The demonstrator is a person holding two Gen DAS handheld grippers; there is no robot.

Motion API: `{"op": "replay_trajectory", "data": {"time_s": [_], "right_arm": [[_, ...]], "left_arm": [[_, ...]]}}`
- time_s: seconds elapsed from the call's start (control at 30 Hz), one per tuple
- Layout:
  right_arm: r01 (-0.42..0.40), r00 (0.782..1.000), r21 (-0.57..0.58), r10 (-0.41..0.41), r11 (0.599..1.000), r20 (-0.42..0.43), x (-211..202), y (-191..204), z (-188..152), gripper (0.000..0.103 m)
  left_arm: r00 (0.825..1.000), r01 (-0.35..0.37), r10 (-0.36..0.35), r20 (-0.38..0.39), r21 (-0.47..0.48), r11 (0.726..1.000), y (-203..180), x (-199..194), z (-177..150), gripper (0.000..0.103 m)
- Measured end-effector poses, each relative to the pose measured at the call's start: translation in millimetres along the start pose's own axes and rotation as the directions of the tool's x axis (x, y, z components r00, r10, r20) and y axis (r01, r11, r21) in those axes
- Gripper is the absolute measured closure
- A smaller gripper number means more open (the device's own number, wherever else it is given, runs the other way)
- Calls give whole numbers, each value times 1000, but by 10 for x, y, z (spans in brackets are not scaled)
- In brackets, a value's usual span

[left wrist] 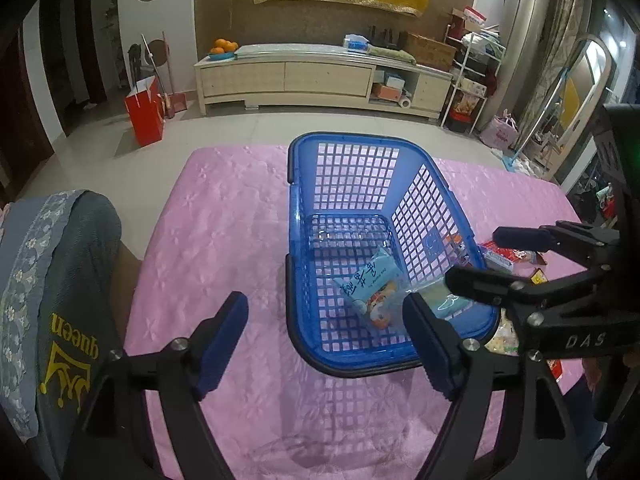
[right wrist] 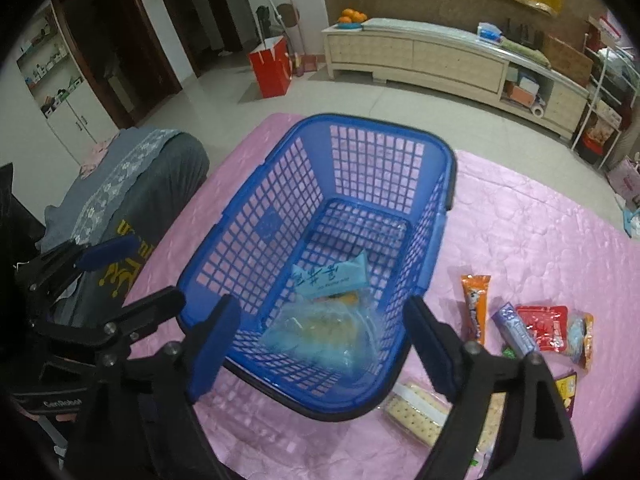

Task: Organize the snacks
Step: 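Lower the bag into the blue basket and open the right tool, then move the right tool back over the remaining snacks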

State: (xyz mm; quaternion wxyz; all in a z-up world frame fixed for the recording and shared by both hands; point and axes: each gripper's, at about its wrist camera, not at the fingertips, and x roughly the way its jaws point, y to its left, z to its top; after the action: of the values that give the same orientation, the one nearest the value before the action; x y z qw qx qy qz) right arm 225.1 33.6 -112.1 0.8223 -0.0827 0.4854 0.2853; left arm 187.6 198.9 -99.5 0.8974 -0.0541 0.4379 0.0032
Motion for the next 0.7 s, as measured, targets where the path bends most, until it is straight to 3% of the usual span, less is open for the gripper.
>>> {"op": "replay_trajectory", "data": {"time_s": [0.27,0.7], "right_arm": [[19,999,10,-19,1000,34,-385,-51,-154,16],[71,991,81,-80,994,111,-1237,-451,-658,16]], "left_arm": [[999,-2,1,35,24,1000,-196,-277,-74,25],[994,45,-58,96,137,990,-988,-719,-188,21]]}}
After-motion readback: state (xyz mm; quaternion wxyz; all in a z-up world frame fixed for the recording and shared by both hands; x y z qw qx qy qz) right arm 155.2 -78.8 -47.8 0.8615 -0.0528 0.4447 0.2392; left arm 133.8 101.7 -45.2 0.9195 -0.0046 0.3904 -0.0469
